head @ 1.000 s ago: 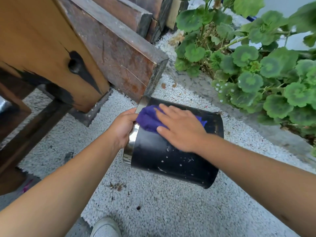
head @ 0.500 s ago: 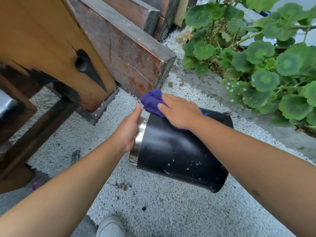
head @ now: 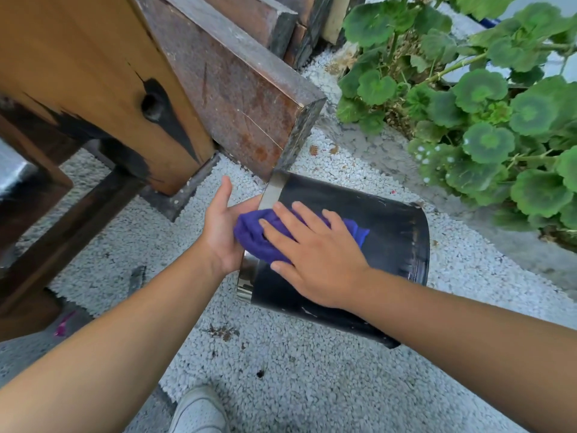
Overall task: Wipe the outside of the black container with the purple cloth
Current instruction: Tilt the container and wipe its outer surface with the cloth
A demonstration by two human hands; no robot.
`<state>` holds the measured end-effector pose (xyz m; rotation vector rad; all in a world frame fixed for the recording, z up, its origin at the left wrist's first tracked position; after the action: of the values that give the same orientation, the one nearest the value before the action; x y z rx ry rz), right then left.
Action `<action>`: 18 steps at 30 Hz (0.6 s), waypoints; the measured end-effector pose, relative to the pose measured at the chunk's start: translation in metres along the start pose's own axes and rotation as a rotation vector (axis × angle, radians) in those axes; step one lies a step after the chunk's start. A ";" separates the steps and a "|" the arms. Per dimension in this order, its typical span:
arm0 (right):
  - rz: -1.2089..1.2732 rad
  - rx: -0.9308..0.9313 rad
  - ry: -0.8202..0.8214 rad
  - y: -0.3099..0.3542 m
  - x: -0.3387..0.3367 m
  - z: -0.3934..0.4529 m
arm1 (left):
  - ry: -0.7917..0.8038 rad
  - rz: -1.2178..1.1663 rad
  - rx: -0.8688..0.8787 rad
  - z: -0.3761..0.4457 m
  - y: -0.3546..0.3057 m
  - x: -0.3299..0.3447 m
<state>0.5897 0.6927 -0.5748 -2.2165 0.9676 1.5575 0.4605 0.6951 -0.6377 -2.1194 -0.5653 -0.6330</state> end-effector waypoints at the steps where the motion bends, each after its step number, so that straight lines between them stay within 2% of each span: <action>1: -0.001 -0.015 0.007 -0.003 0.000 0.001 | -0.005 -0.007 -0.015 -0.001 0.000 -0.001; 4: 0.045 0.015 0.029 -0.026 -0.004 0.010 | -0.136 0.058 -0.004 0.004 -0.003 -0.006; 10: 0.245 0.208 0.074 -0.108 -0.006 0.017 | -0.185 0.286 0.045 0.015 -0.006 0.001; 15: 0.452 0.347 0.134 -0.170 0.010 0.007 | -0.170 0.306 0.065 0.019 -0.006 -0.001; 18: 0.455 0.326 0.127 -0.172 0.013 0.004 | -0.199 0.316 0.062 0.020 -0.006 -0.004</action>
<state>0.7015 0.8180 -0.6145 -1.9708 1.7228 1.3031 0.4589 0.7142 -0.6470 -2.1647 -0.3391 -0.2265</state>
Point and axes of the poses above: each hand's wrist, its own z-axis towards the middle knuckle, its own x-axis out of the palm, y = z × x, the point moved 7 cm from there along z, towards the middle knuckle, and after that the axes turned 9 degrees about y, right-handed, at the moved point
